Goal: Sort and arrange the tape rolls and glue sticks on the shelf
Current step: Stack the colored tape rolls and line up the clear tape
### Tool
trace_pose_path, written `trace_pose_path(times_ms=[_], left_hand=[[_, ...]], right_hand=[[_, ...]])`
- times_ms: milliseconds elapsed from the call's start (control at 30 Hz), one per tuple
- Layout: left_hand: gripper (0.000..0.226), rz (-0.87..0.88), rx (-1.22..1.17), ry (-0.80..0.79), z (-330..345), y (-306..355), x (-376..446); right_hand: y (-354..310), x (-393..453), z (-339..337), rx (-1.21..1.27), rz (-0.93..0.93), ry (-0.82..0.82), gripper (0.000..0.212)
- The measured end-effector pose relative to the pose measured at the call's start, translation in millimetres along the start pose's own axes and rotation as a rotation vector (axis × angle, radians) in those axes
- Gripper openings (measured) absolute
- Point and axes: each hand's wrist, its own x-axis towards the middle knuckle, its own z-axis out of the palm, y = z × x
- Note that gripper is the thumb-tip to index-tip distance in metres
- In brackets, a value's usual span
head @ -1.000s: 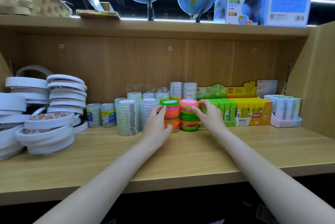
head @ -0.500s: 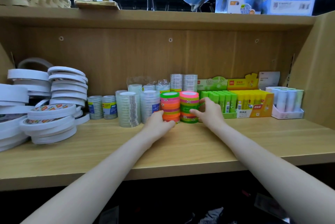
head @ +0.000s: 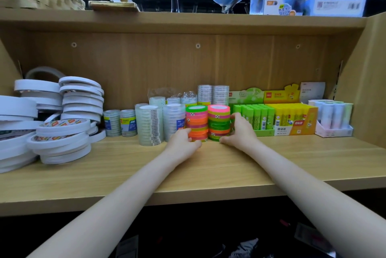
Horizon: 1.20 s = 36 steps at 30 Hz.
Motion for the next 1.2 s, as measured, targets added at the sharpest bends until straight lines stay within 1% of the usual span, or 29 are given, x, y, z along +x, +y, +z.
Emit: trace_pose_path(times_ms=[67,167,267,333,400,467,533,633,700,733,800,867,933,1000,1100,1200], left_hand=[[0.052,0.006,-0.014,-0.02,1,-1,1],[0.058,0.018,-0.012,-0.037,2,-3,4],[0.068,0.017,-0.019,-0.066,2,-4,6],[0.068,0.025,-0.003,-0.063,2,-3,5],[0.064,0.046,0.043,-0.027,0,-3,2],[0.057,0.097,0.11,0.064,-7,-6,-2],[0.049,0.155,0.127,0.188,-18,-11,-6],[0.044,0.216,0.165,0.362,-38,-25,-13],[0.048,0.192,0.183,0.438,-51,-35,-15],[0.051,0.155,0.178,0.461,-57,-39,-16],[0.059,0.058,0.141,0.465,-64,-43,-14],[0.067,-0.005,0.083,0.428,-67,-45,-13],[0.073,-0.019,0.061,0.385,-67,-46,-12],[0.075,-0.014,0.062,0.378,-66,-49,-9],[0.074,-0.012,0.062,0.39,-65,-52,-4],[0.07,-0.027,0.127,0.409,-66,-54,0]], right_hand=[[-1,-2,3,-0.045,-0.03,0.002,0.073],[-2,-3,4,-0.097,-0.056,0.034,0.069],[-3,-4,4,-0.104,-0.065,0.046,0.066],[-3,-5,4,-0.089,-0.063,0.044,0.067],[-5,-7,3,-0.039,-0.048,0.048,0.074],[-9,-9,1,0.006,-0.07,0.095,0.084],[-15,-12,-1,-0.086,-0.16,0.171,0.088],[-25,-16,0,-0.343,-0.323,0.227,0.079],[-35,-15,6,-0.427,-0.429,0.24,0.066],[-41,-13,12,-0.425,-0.461,0.249,0.058],[-55,-9,23,-0.383,-0.436,0.251,0.045],[-64,-4,32,-0.348,-0.355,0.256,0.04],[-65,0,37,-0.329,-0.33,0.279,0.036],[-60,3,37,-0.328,-0.347,0.284,0.033],[-57,5,35,-0.282,-0.371,0.291,0.031],[-57,5,35,-0.263,-0.363,0.299,0.03]])
